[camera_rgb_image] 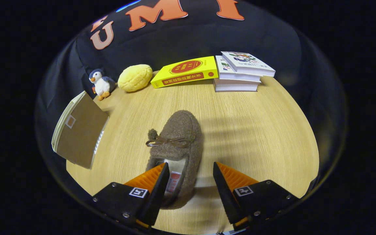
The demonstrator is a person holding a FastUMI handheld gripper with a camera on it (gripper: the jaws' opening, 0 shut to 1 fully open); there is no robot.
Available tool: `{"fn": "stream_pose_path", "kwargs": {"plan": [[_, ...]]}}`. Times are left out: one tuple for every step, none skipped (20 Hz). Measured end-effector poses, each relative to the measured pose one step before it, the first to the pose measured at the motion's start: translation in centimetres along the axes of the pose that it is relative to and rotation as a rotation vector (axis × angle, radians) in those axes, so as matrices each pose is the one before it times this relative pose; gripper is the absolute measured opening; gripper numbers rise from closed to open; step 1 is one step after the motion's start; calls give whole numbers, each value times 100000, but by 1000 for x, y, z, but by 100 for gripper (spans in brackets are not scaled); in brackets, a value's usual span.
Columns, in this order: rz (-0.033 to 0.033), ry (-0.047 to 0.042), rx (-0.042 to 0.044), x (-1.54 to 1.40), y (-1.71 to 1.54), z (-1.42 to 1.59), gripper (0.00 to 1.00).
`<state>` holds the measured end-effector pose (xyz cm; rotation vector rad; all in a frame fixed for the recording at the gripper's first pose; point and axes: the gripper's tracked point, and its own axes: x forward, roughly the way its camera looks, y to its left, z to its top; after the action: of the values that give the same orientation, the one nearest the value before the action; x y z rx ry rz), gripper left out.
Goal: Open the storage box then place both shoes into the box .Put the left shoe in first, then the right shoe, with the right side of both shoes facing outward in a uniform manner.
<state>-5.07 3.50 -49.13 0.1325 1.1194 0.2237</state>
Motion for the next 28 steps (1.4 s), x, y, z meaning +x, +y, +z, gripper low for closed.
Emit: {"fn": "stream_pose_path", "kwargs": {"plan": [[-693, -659, -1144, 821, -205, 320, 76], [-584, -9, -931, 811, -8, 172, 74], [-61, 889, -161, 665, 54, -66, 66], [-654, 743, 353, 682, -11, 53, 59], [-1136, 982, 115, 559, -157, -91, 51], [42, 383, 1308, 333, 232, 68, 45], [-297, 219, 1803, 79, 214, 67, 36], [-1704, -445, 826, 79, -148, 232, 31], [-2189, -296, 246, -10, -312, 222, 23], [-1844, 502, 934, -219, -236, 48, 19], [587, 1363, 2069, -450, 334, -2, 9], [1525, 630, 2972, -688, 680, 252, 7], [1899, -343, 2276, -943, 885, 440, 5], [844, -912, 1257, -1018, 800, 620, 5], [363, -1299, -464, -1030, 985, 813, 5], [-60, -1001, -1262, -1171, 1062, 734, 5], [62, -1172, -1408, -1099, 1308, 992, 5], [692, -1052, -1030, -1050, 1471, 886, 4], [1544, -1163, -334, -952, 1791, 1051, 5], [2186, -864, 533, -942, 2070, 905, 4], [2146, -312, 590, -701, 2044, 735, 4], [1719, -540, 194, -474, 1920, 637, 5], [1365, -397, -758, -294, 1881, 611, 5], [926, -391, -833, -222, 1764, 417, 5], [1257, -27, -1178, -118, 1920, 375, 5], [1742, -450, -950, -57, 1863, 315, 5], [1990, -665, -1666, 197, 2021, 362, 5], [1686, -12, -1810, 238, 1944, -14, 5]]}}
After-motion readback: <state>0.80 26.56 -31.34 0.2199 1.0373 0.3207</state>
